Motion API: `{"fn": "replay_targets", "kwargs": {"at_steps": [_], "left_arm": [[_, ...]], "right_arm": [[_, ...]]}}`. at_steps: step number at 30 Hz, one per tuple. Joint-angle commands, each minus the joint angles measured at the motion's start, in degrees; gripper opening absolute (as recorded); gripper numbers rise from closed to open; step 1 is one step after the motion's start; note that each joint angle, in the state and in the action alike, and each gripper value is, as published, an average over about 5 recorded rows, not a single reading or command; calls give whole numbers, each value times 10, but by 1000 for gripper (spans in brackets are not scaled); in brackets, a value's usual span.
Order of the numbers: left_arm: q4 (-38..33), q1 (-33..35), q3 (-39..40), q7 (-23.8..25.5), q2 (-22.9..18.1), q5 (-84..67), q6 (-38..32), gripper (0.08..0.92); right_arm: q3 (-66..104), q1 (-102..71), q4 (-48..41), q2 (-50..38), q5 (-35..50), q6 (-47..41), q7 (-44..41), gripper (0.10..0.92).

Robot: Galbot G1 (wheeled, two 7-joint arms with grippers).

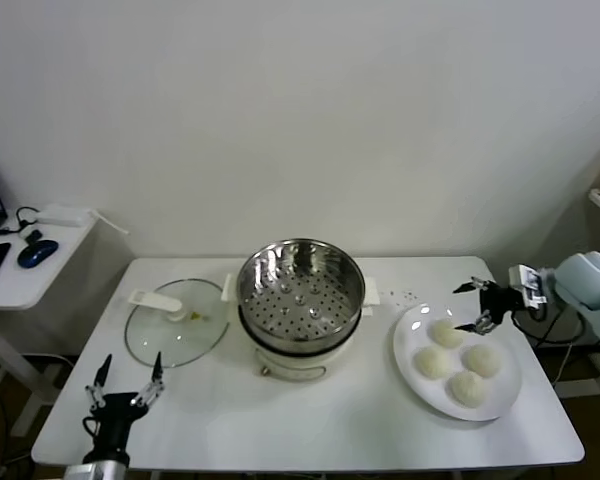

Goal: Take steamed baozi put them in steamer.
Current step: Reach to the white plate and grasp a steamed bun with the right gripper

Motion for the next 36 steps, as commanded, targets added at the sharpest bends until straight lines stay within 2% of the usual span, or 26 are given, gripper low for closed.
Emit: {"fn": "replay_targets", "kwargs": {"at_steps": [1, 15, 36], "left_arm": [[0, -1, 0, 0, 1, -1, 2, 823], [-3, -3, -6, 3, 7, -3, 14, 823], [-3, 0, -6, 2, 4, -4, 15, 823]], "right_arm": [[-175, 141, -76, 39, -31, 8, -38, 823], [-181, 114, -143, 134, -69, 6, -39, 823], [-153, 79, -185, 165, -110, 20, -39, 823]]}}
